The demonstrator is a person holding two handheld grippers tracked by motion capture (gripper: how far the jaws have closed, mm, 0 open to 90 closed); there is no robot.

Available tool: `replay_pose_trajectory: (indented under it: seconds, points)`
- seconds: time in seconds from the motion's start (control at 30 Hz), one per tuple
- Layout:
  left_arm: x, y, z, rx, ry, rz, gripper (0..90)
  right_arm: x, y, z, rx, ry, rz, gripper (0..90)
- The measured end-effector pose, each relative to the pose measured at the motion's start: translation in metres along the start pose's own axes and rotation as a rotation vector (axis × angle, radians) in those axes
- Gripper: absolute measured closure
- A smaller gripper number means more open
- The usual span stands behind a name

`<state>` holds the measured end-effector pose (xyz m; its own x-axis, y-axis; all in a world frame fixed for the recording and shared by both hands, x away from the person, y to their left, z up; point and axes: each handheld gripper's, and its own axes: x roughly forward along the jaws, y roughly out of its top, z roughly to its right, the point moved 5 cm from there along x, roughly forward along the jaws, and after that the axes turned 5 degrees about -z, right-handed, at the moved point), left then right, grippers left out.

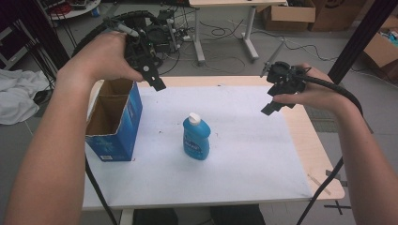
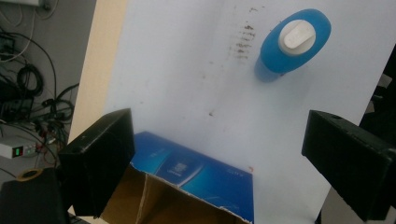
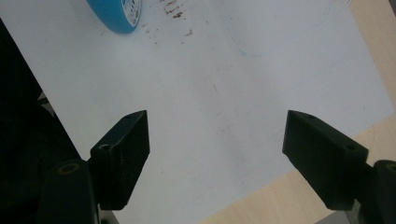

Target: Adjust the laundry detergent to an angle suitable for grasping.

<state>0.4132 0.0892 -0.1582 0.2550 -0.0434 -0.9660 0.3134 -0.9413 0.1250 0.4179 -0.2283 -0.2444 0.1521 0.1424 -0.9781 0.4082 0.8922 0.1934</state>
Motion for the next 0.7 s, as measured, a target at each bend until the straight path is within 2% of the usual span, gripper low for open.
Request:
replay_pose_trajectory:
  seconds: [0.27,0.53,0.7]
  points:
    - [0.002,0.005,0.004,0.009,-0.002,-0.001,10.4,-0.001,-0.005,0.001,0.016,0.01,0.065,21.4]
    - [0.001,0.005,0.004,0.0,-0.003,-0.002,10.4,-0.003,-0.011,0.003,0.021,0.02,0.137,20.4]
    - [0.0,0.003,0.005,-0.002,-0.004,-0.003,10.4,-0.003,-0.011,-0.003,0.024,0.018,0.187,20.0]
